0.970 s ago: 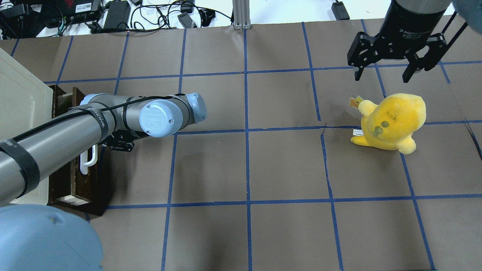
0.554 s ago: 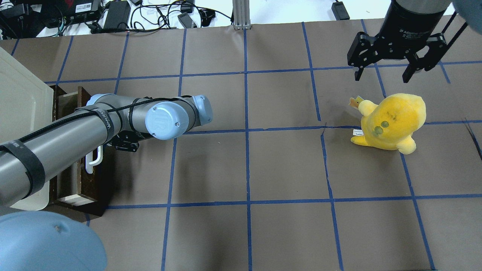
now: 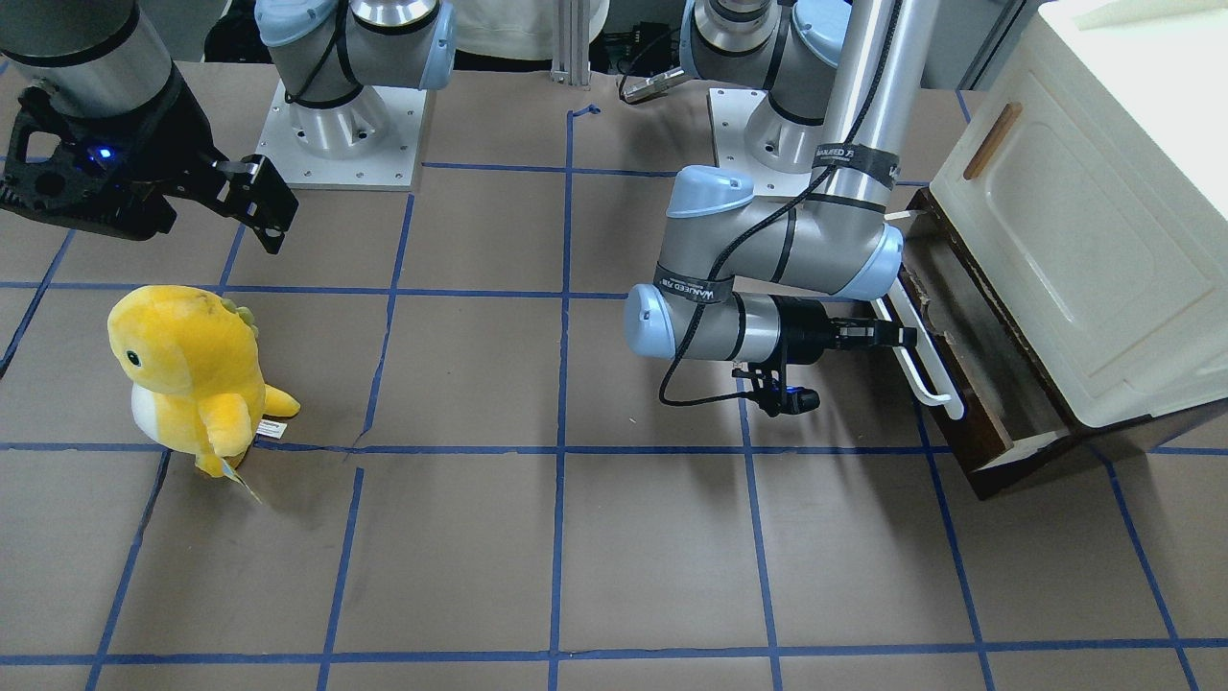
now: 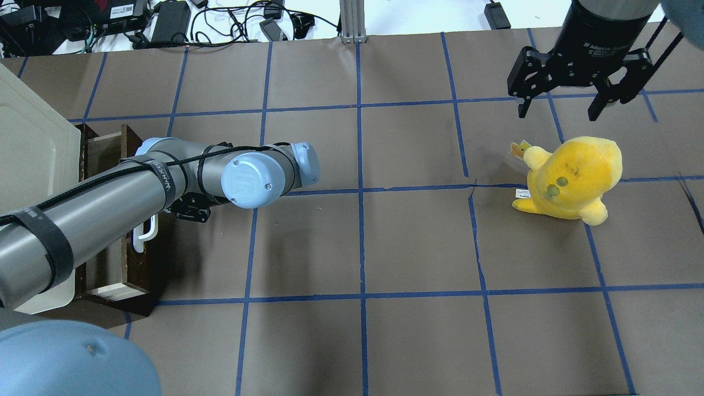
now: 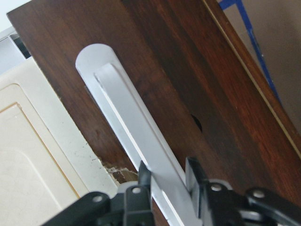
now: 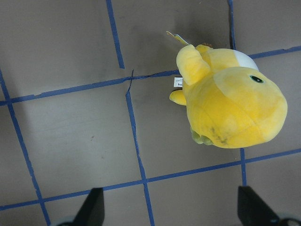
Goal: Pull drawer sideways
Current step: 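Pull the white handle with the left gripper, sliding the drawer outward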
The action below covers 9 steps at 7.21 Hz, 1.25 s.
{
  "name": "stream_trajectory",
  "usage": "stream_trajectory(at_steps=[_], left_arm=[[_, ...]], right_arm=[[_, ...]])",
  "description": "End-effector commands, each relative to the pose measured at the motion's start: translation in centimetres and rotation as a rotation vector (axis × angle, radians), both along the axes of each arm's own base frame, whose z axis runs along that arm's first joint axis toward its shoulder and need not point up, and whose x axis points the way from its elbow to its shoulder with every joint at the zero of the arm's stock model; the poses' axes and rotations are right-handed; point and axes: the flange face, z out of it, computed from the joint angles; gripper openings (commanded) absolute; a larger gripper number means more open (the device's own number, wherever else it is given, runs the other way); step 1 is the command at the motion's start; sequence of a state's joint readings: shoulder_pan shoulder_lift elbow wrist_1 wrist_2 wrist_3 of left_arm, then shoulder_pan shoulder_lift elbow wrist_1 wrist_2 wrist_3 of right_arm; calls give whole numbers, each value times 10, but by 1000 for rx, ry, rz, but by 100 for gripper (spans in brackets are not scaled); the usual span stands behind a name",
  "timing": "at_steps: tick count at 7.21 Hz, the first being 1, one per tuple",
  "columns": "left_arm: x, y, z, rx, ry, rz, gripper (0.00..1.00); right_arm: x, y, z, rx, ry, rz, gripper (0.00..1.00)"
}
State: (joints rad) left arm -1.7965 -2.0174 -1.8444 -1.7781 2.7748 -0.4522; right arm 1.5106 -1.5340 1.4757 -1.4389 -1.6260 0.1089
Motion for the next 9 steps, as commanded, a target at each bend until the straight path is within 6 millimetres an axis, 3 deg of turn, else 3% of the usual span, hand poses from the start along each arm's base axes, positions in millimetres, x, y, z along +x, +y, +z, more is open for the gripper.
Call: stream_trajectory(at_steps=[1, 9], left_arm=[[-1, -5, 3, 2, -6, -19, 23], [-14, -4, 5, 13, 5, -35, 23]], right_arm=[[-1, 0, 0, 0, 0, -1, 100], [0, 0, 0, 0, 0, 0, 100]])
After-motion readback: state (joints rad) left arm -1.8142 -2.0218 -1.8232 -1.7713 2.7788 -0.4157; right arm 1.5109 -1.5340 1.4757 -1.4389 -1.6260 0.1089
